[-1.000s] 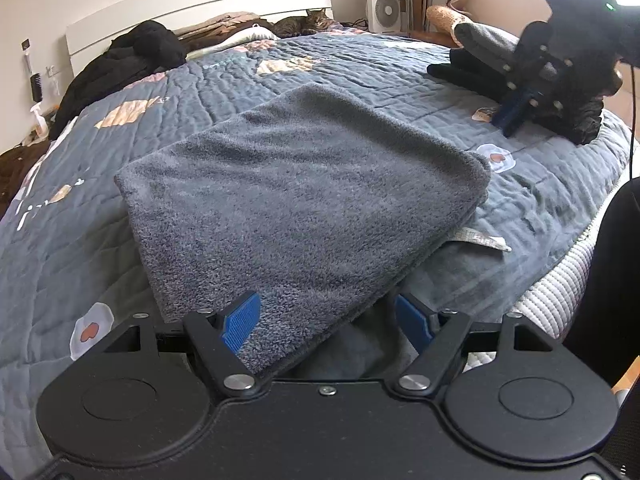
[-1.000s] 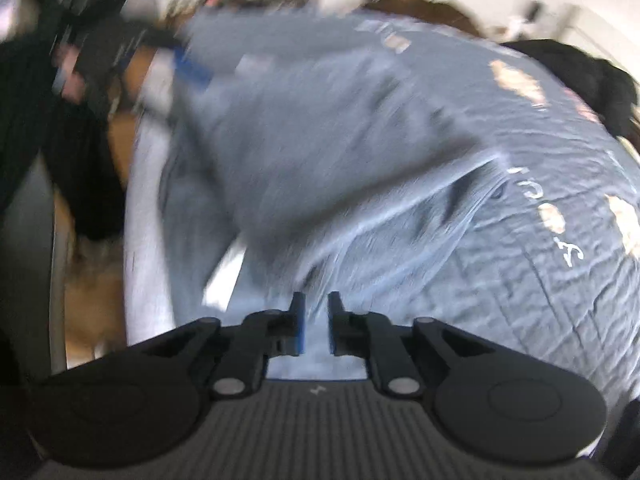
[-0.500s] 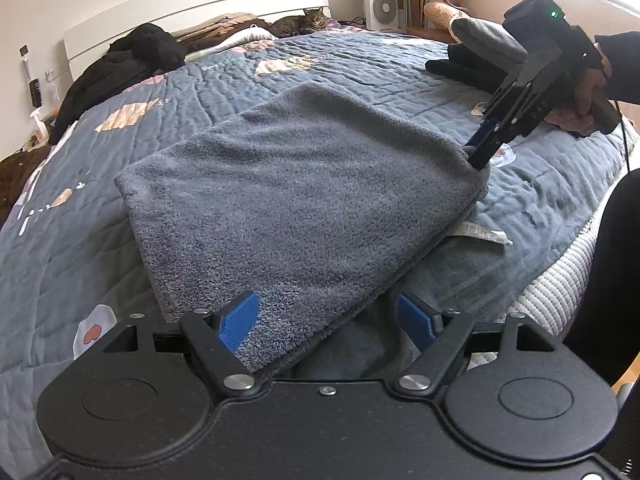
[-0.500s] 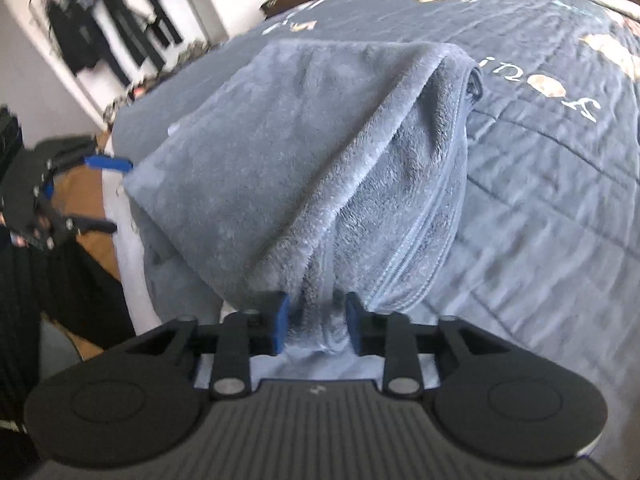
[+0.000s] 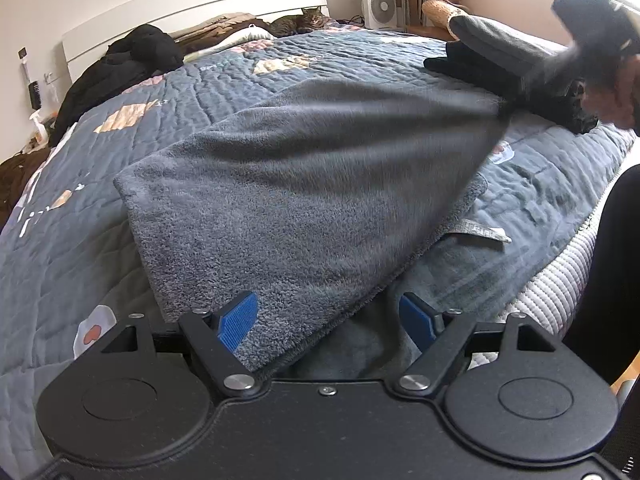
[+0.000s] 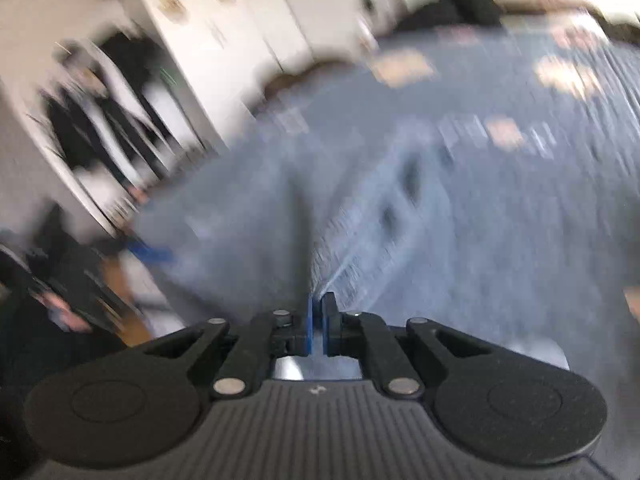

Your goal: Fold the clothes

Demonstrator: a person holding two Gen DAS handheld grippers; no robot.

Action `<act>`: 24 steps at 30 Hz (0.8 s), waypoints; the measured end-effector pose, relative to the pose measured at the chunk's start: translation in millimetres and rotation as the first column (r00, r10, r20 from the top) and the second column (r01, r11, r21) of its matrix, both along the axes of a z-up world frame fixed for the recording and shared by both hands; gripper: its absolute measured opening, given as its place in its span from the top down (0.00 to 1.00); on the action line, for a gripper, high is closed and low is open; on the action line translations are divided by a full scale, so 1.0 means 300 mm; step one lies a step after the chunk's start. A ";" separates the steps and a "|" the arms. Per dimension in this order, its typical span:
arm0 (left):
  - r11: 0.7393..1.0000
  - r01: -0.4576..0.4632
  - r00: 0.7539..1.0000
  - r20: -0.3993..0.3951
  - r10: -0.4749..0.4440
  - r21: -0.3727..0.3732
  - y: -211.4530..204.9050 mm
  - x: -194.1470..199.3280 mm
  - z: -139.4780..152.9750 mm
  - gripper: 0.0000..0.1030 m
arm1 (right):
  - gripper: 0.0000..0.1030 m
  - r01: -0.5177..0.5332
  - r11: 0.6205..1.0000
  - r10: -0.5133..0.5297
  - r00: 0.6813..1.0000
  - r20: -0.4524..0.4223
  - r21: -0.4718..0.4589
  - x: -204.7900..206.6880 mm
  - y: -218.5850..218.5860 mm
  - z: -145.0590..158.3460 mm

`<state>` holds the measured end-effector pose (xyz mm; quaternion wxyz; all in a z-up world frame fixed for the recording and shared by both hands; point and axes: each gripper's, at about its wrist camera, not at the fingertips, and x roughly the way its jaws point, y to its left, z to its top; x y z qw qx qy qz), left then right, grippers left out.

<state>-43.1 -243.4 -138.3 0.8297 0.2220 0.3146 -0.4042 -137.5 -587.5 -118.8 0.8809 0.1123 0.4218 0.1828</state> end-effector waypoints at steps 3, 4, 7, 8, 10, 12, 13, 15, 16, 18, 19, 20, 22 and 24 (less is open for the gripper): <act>1.000 -0.003 1.000 -0.002 0.003 0.001 0.004 0.003 0.000 0.25 | 0.95 -0.037 0.995 0.027 0.994 -0.108 -0.092 0.012 0.011 -0.072; 1.000 -0.004 1.000 -0.002 0.004 0.000 0.005 0.004 0.000 0.25 | 0.95 -0.045 0.993 0.033 0.992 -0.120 -0.105 0.015 0.011 -0.081; 1.000 -0.007 1.000 -0.002 0.007 -0.002 0.006 0.005 -0.001 0.25 | 0.92 -0.028 0.995 0.021 0.997 -0.071 -0.095 0.023 -0.005 -0.057; 1.000 -0.005 1.000 -0.003 0.005 -0.002 0.005 0.004 -0.001 0.25 | 0.92 -0.005 0.997 0.002 0.999 -0.035 -0.083 0.031 -0.016 -0.039; 1.000 -0.002 1.000 -0.003 0.002 0.000 0.001 0.003 -0.002 0.25 | 0.91 0.050 0.997 -0.048 0.998 0.030 -0.061 0.083 -0.036 -0.010; 1.000 0.001 1.000 -0.003 -0.001 0.003 -0.003 0.002 -0.003 0.25 | 0.88 0.092 0.994 -0.087 0.993 0.083 -0.055 0.133 -0.048 0.006; 1.000 0.001 1.000 -0.004 -0.001 0.003 -0.003 0.002 -0.003 0.25 | 0.86 0.110 0.992 -0.104 0.988 0.111 -0.055 0.162 -0.050 0.014; 1.000 0.001 1.000 -0.006 -0.001 0.004 -0.003 0.002 -0.005 0.25 | 0.82 0.125 0.990 -0.114 0.979 0.168 -0.060 0.234 -0.042 0.024; 1.000 0.001 1.000 -0.008 -0.001 0.005 -0.002 0.003 -0.007 0.25 | 0.80 0.118 0.990 -0.103 0.976 0.192 -0.071 0.271 -0.032 0.026; 1.000 -0.001 1.000 -0.009 0.001 0.007 -0.002 0.006 -0.009 0.25 | 0.68 0.098 0.988 -0.070 0.973 0.218 -0.119 0.339 -0.008 0.024; 1.000 -0.001 1.000 -0.009 0.001 0.005 -0.002 0.008 -0.008 0.25 | 0.66 0.088 0.986 -0.055 0.973 0.223 -0.145 0.374 0.001 0.021; 1.000 0.000 1.000 -0.010 0.000 0.004 -0.002 0.010 -0.007 0.25 | 0.64 0.082 0.982 -0.044 0.974 0.220 -0.168 0.407 0.004 0.014; 1.000 -0.001 1.000 -0.011 0.001 -0.010 -0.001 0.016 -0.002 0.25 | 0.63 0.074 0.980 -0.036 0.980 0.198 -0.187 0.469 0.002 -0.005; 0.999 0.000 1.000 -0.023 -0.001 -0.033 -0.003 0.024 0.007 0.25 | 0.62 0.061 0.983 -0.028 0.983 0.182 -0.175 0.504 0.004 -0.017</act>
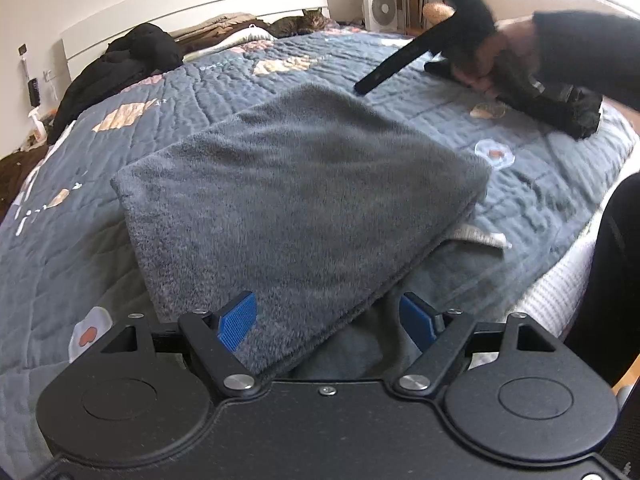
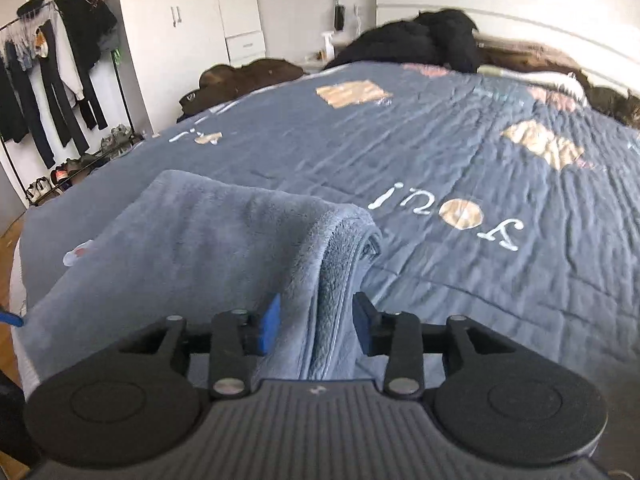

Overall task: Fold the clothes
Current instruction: 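Pinch the folded blanket edge with the right gripper and lift it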

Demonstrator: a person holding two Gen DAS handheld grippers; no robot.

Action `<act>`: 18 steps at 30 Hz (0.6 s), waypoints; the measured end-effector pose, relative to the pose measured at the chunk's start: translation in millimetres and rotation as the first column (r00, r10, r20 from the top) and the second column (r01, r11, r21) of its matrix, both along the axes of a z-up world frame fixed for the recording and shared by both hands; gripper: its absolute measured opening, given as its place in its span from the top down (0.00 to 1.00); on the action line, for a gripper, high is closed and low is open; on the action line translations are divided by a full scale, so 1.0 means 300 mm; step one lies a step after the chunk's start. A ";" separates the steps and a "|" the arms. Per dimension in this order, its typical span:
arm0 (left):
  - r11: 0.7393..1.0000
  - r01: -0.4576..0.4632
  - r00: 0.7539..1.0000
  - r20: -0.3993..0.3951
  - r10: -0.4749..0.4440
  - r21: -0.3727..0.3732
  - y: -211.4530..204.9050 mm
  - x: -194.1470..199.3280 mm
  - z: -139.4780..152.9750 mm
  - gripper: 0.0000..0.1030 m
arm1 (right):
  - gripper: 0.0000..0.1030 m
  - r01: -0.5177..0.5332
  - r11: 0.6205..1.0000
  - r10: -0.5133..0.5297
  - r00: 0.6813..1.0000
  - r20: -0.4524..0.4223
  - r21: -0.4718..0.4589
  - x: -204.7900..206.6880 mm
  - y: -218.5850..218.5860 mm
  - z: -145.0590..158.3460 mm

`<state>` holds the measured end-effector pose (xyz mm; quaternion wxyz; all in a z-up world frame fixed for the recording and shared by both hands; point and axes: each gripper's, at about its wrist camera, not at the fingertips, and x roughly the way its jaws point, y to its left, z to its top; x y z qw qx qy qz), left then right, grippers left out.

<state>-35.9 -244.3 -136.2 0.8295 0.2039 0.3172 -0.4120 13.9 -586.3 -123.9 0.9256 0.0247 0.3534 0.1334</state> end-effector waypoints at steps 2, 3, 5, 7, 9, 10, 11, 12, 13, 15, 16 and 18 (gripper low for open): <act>1.000 0.004 1.000 -0.004 -0.005 -0.018 -0.007 0.004 0.008 0.24 | 0.62 -0.017 1.000 0.017 1.000 0.000 0.019 0.020 0.001 -0.014; 1.000 0.008 1.000 -0.003 -0.008 -0.025 -0.013 0.006 0.012 0.23 | 0.61 -0.018 0.999 0.018 1.000 0.000 0.029 0.023 0.000 -0.018; 0.999 0.013 1.000 -0.005 -0.013 -0.045 -0.019 0.007 0.019 0.22 | 0.61 0.003 0.998 -0.003 1.000 0.010 0.067 0.019 -0.014 -0.018; 0.995 0.013 0.999 -0.029 -0.016 -0.098 -0.023 0.014 0.033 0.22 | 0.61 0.033 0.991 -0.036 0.999 0.017 0.128 0.023 -0.039 -0.017; 0.983 0.003 0.997 -0.081 -0.019 -0.185 -0.024 0.038 0.057 0.22 | 0.61 0.045 0.982 -0.048 0.999 0.009 0.182 0.029 -0.059 -0.022; 0.972 -0.011 0.995 -0.103 -0.013 -0.233 -0.027 0.051 0.071 0.22 | 0.61 0.044 0.979 -0.046 0.999 0.008 0.197 0.031 -0.065 -0.025; 0.961 -0.028 0.992 -0.123 -0.006 -0.276 -0.033 0.064 0.084 0.22 | 0.61 0.046 0.975 -0.049 0.999 0.007 0.218 0.034 -0.071 -0.026; 0.951 -0.049 0.991 -0.137 0.007 -0.305 -0.045 0.078 0.091 0.22 | 0.61 0.050 0.968 -0.053 0.999 0.003 0.245 0.034 -0.077 -0.028; 0.940 -0.070 0.988 -0.151 0.020 -0.334 -0.058 0.091 0.099 0.22 | 0.61 0.056 0.960 -0.058 0.998 0.000 0.274 0.038 -0.082 -0.030; 0.914 -0.112 0.983 -0.180 0.044 -0.389 -0.083 0.119 0.114 0.22 | 0.61 0.068 0.942 -0.072 0.997 -0.001 0.328 0.050 -0.088 -0.035; 0.903 -0.130 0.980 -0.190 0.055 -0.411 -0.097 0.130 0.120 0.21 | 0.61 0.072 0.942 -0.075 0.997 -0.006 0.329 0.055 -0.083 -0.038; 0.895 -0.146 0.981 -0.180 0.075 -0.422 -0.124 0.140 0.122 0.18 | 0.61 0.074 0.949 -0.071 0.997 -0.022 0.305 0.068 -0.063 -0.049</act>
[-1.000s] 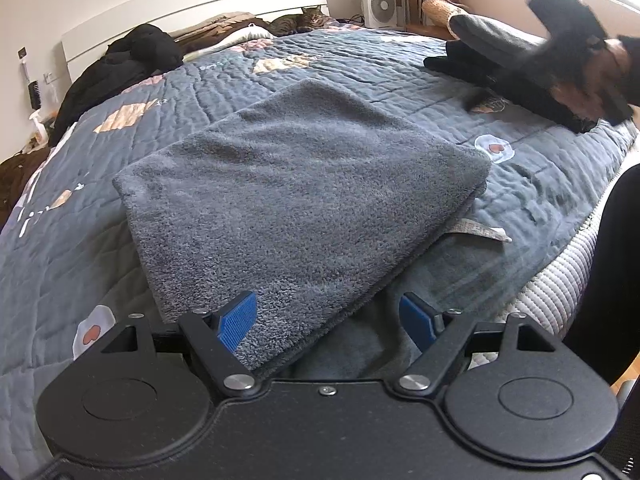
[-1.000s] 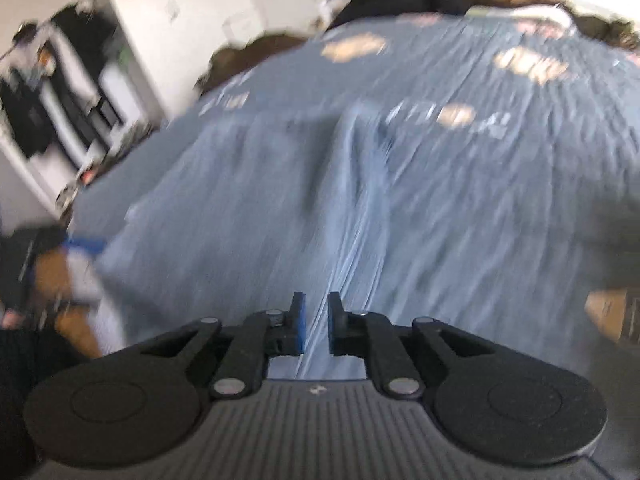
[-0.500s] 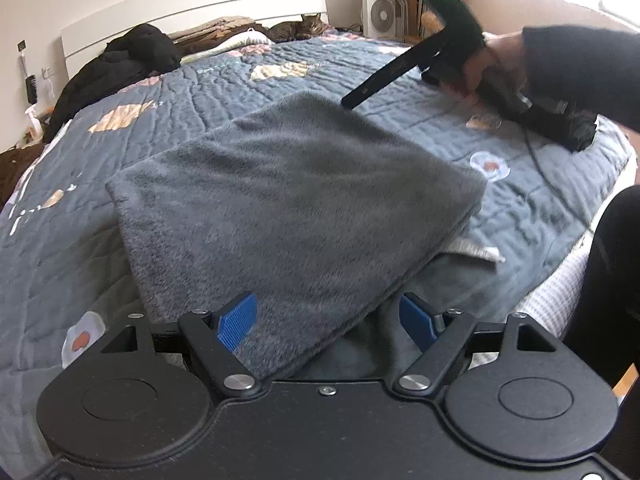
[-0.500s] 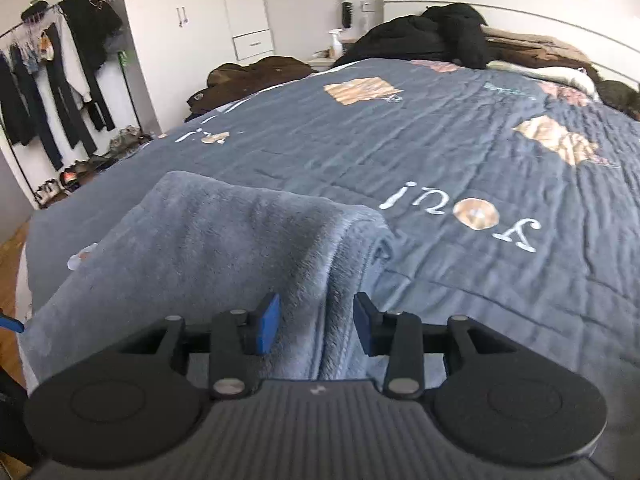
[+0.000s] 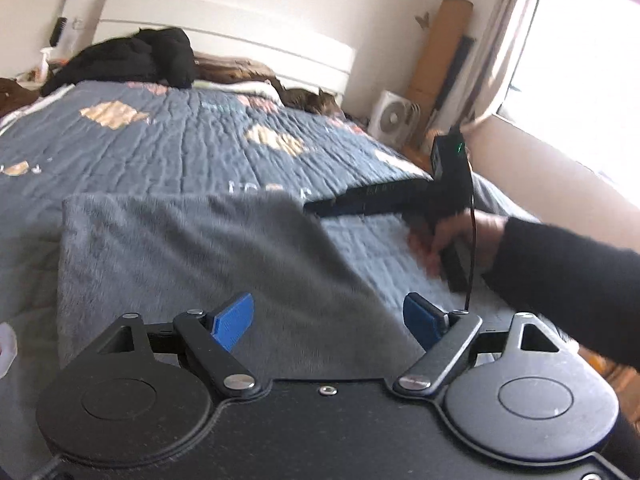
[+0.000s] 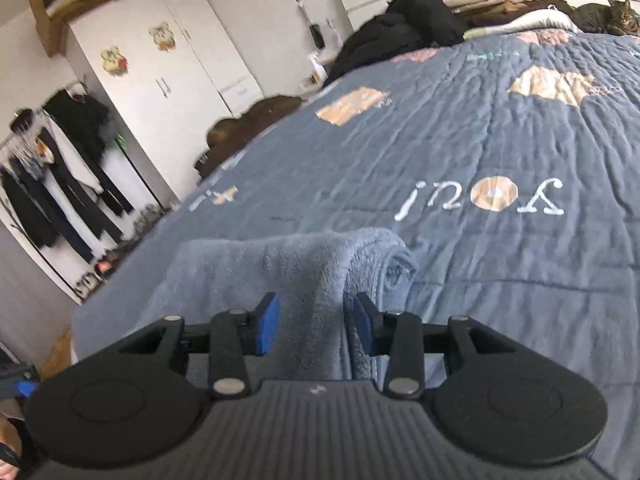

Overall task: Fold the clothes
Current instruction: 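Pinch the folded blanket edge with the right gripper and lift it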

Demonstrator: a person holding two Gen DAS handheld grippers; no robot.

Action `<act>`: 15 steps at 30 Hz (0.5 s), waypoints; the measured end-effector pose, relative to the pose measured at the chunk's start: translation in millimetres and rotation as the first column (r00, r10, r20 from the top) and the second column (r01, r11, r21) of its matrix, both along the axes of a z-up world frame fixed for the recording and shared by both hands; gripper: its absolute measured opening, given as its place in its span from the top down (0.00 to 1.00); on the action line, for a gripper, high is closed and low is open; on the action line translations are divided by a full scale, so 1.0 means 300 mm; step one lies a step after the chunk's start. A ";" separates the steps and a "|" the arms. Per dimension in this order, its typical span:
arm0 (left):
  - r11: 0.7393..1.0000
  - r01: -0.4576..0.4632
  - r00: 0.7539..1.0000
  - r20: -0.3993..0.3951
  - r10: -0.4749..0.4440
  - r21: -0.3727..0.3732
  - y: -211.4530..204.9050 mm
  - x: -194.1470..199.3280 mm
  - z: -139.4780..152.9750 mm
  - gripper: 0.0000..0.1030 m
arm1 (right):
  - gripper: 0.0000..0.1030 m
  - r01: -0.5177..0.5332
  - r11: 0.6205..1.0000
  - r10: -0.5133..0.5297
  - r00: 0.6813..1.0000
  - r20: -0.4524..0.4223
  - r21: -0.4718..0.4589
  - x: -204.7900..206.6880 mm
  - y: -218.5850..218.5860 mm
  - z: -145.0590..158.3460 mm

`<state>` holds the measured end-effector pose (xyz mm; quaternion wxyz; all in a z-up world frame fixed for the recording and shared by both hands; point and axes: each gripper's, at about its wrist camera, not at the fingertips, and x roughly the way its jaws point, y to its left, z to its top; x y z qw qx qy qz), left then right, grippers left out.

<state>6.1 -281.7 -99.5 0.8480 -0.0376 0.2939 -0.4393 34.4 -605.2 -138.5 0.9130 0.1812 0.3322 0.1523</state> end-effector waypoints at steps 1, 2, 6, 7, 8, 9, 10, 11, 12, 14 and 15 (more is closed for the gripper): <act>1.000 -0.012 1.000 -0.003 0.012 -0.005 -0.010 0.006 -0.003 0.16 | 0.61 -0.012 1.000 0.012 1.000 -0.005 -0.014 0.005 0.015 -0.006; 1.000 -0.024 1.000 -0.007 0.024 -0.009 -0.020 0.013 -0.007 0.16 | 0.61 -0.024 0.999 0.024 1.000 -0.009 -0.023 0.009 0.029 -0.010; 0.997 -0.072 0.997 -0.034 0.071 -0.008 -0.054 0.048 -0.016 0.16 | 0.66 -0.057 0.997 0.057 0.998 -0.002 -0.048 0.017 0.081 -0.008; 0.997 -0.080 0.996 -0.040 0.079 -0.013 -0.056 0.055 -0.013 0.16 | 0.66 -0.065 0.997 0.065 0.998 0.003 -0.050 0.018 0.095 -0.005; 0.996 -0.084 0.996 -0.043 0.083 -0.020 -0.055 0.060 -0.009 0.16 | 0.68 -0.075 0.996 0.076 0.997 0.007 -0.050 0.018 0.108 -0.002; 0.996 -0.086 0.995 -0.043 0.085 -0.024 -0.050 0.062 -0.007 0.16 | 0.69 -0.092 0.995 0.092 0.996 0.011 -0.046 0.017 0.123 0.003; 0.996 -0.088 0.995 -0.043 0.087 -0.029 -0.045 0.064 -0.004 0.16 | 0.69 -0.113 0.993 0.114 0.993 0.016 -0.042 0.016 0.139 0.009; 0.995 -0.090 0.995 -0.042 0.089 -0.033 -0.040 0.067 -0.002 0.16 | 0.69 -0.137 0.990 0.138 0.990 0.019 -0.040 0.015 0.157 0.016; 0.995 -0.092 0.995 -0.042 0.090 -0.037 -0.036 0.069 0.000 0.15 | 0.68 -0.164 0.986 0.164 0.986 0.015 -0.041 0.015 0.176 0.022; 0.994 -0.105 0.994 -0.037 0.104 -0.034 -0.032 0.077 -0.001 0.15 | 0.67 -0.193 0.980 0.194 0.981 0.010 -0.052 0.015 0.210 0.030; 0.992 -0.119 0.992 -0.031 0.119 -0.027 -0.031 0.085 -0.004 0.15 | 0.65 -0.183 0.981 0.184 0.983 0.006 -0.063 0.017 0.216 0.032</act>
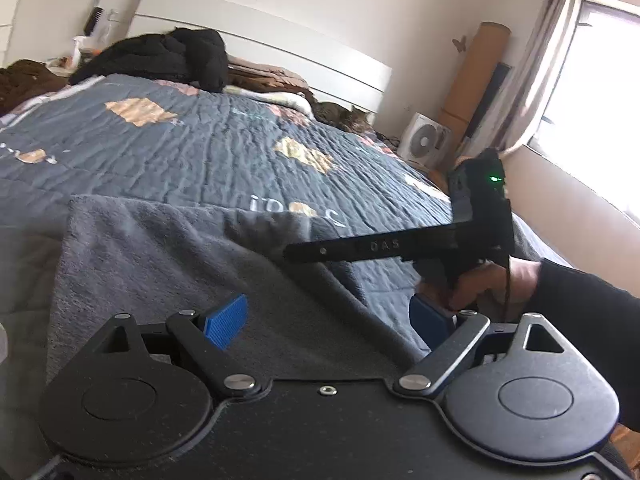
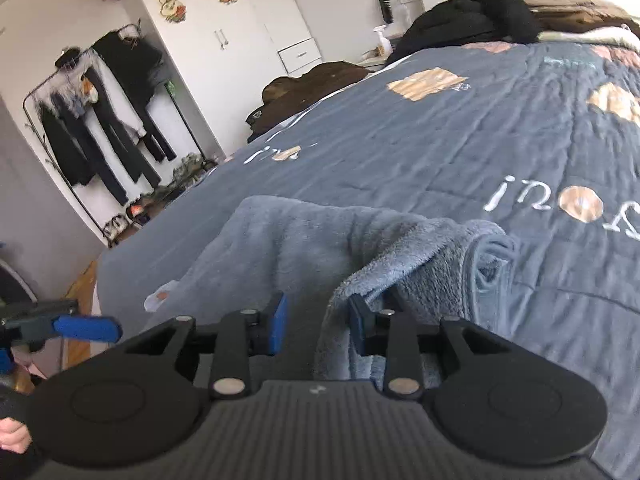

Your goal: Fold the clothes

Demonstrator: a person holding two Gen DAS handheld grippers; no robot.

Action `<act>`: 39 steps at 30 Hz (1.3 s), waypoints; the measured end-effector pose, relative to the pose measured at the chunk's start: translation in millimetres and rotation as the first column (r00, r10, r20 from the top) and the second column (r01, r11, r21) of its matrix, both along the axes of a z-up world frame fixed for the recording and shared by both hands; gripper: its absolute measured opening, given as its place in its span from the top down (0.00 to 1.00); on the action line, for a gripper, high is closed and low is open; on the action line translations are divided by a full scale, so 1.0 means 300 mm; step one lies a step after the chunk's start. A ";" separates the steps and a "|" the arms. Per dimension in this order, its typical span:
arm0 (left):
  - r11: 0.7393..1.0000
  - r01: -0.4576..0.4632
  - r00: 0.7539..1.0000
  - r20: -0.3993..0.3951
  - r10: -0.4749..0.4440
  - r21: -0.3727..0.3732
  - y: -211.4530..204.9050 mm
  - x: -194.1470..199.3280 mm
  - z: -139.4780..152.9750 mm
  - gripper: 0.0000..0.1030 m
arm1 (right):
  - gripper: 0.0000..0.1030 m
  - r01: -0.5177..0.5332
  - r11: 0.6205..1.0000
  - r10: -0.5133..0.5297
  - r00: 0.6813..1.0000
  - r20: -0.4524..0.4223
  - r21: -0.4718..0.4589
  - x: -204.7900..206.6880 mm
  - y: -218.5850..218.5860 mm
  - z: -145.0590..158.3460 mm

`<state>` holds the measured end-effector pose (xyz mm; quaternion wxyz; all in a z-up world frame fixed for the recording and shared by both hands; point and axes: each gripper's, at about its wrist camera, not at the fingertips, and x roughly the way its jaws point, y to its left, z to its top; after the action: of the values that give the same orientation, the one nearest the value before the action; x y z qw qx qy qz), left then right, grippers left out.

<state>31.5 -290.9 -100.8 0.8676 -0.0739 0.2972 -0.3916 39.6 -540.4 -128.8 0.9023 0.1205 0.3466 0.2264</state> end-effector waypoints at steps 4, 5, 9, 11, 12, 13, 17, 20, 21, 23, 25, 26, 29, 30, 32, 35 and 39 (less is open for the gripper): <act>0.995 -0.077 0.997 0.010 0.076 0.067 -0.012 0.032 -0.025 0.16 | 0.65 0.076 0.996 -0.075 0.997 -0.006 0.050 -0.001 -0.059 0.005; 0.993 -0.083 0.997 0.000 0.084 0.078 -0.017 0.039 -0.033 0.16 | 0.65 0.095 0.994 -0.094 0.996 -0.008 0.062 -0.006 -0.082 0.004; 0.992 -0.057 0.998 -0.005 0.058 0.114 -0.058 0.039 -0.052 0.16 | 0.65 0.169 0.979 -0.165 0.985 -0.049 0.113 -0.023 -0.181 -0.018; 0.992 -0.036 0.999 0.000 0.036 0.119 -0.073 0.034 -0.053 0.16 | 0.65 0.191 0.973 -0.182 0.980 -0.076 0.133 -0.035 -0.220 -0.037; 0.993 -0.028 1.000 0.000 0.028 0.118 -0.078 0.033 -0.053 0.16 | 0.65 0.194 0.970 -0.183 0.979 -0.090 0.145 -0.041 -0.236 -0.051; 0.993 -0.025 1.000 -0.001 0.026 0.117 -0.083 0.032 -0.053 0.16 | 0.65 0.196 0.968 -0.181 0.978 -0.104 0.157 -0.045 -0.248 -0.063; 0.992 -0.028 1.000 -0.003 0.029 0.124 -0.096 0.022 -0.063 0.15 | 0.65 0.194 0.958 -0.166 0.976 -0.143 0.213 -0.038 -0.253 -0.106; 0.991 -0.027 1.000 0.001 0.027 0.130 -0.102 0.017 -0.064 0.15 | 0.64 0.191 0.946 -0.155 0.976 -0.155 0.261 -0.009 -0.234 -0.122; 0.991 -0.026 1.000 0.006 0.025 0.133 -0.103 0.014 -0.063 0.15 | 0.64 0.191 0.943 -0.150 0.975 -0.165 0.272 0.006 -0.227 -0.130; 0.990 -0.022 1.000 0.010 0.021 0.138 -0.109 0.012 -0.063 0.15 | 0.64 0.210 0.934 -0.159 0.969 -0.191 0.289 0.040 -0.221 -0.148; 0.989 -0.020 1.000 0.012 0.018 0.144 -0.114 0.012 -0.064 0.15 | 0.64 0.229 0.920 -0.166 0.963 -0.213 0.319 0.065 -0.222 -0.166; 0.989 -0.021 1.000 0.012 0.020 0.146 -0.115 0.012 -0.065 0.15 | 0.64 0.239 0.910 -0.166 0.959 -0.228 0.340 0.074 -0.223 -0.174; 0.988 -0.025 1.000 0.013 0.023 0.152 -0.117 0.013 -0.066 0.15 | 0.65 0.262 0.891 -0.176 0.952 -0.251 0.370 0.092 -0.223 -0.186; 0.988 -0.026 1.000 0.014 0.024 0.153 -0.117 0.013 -0.065 0.15 | 0.71 0.271 0.891 -0.190 0.951 -0.243 0.365 0.090 -0.221 -0.182; 0.988 -0.024 1.000 0.013 0.023 0.153 -0.116 0.013 -0.064 0.15 | 0.89 0.289 0.888 -0.215 0.948 -0.233 0.358 0.080 -0.231 -0.166; 0.989 -0.021 1.000 0.014 0.019 0.149 -0.112 0.011 -0.063 0.15 | 0.91 0.318 0.882 -0.254 0.942 -0.219 0.347 0.060 -0.250 -0.138; 0.988 -0.016 1.000 0.021 0.013 0.152 -0.111 0.004 -0.061 0.15 | 0.92 0.330 0.872 -0.283 0.943 -0.177 0.361 0.030 -0.295 -0.090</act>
<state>32.7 -324.1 -119.0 0.8764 -0.0055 0.3173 -0.3623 48.6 -628.9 -155.7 0.8631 0.3620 0.3245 0.1364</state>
